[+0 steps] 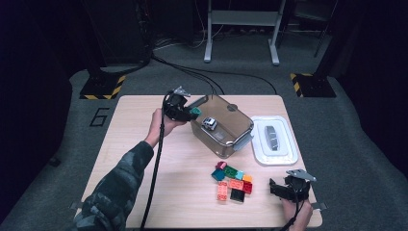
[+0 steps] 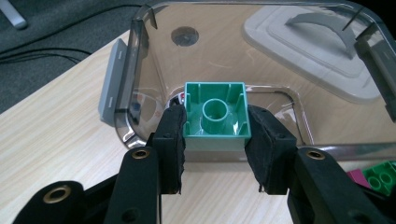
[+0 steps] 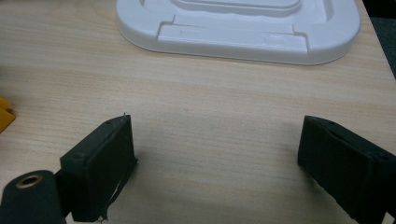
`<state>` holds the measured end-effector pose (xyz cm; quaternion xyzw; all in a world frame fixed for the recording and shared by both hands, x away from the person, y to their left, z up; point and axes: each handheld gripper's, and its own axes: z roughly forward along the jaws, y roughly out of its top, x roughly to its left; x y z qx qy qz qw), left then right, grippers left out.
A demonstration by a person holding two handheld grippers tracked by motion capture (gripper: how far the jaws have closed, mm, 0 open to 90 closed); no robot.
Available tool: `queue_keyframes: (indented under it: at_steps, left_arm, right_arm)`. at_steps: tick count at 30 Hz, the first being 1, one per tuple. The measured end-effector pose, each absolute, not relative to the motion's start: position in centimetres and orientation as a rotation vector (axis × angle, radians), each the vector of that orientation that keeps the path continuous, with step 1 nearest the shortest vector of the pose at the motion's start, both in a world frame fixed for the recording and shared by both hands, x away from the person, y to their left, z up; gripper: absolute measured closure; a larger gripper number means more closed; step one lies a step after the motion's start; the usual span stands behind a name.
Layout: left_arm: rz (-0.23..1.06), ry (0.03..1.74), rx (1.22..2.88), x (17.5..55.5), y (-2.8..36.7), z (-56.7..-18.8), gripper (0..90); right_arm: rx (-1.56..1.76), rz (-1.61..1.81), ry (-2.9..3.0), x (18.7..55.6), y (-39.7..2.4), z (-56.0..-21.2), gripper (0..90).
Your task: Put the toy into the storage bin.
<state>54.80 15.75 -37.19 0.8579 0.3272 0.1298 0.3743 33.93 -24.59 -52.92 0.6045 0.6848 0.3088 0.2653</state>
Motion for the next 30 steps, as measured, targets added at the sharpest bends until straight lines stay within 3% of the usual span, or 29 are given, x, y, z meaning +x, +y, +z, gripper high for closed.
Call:
queue_keyframes:
  at_steps: [30]
  left_arm:
    - [0.293,0.883,2.329,55.3,13.4,-37.9,58.0]
  right_arm:
    - [1.631,0.836,1.851,33.9,-24.6,-52.9,10.0]
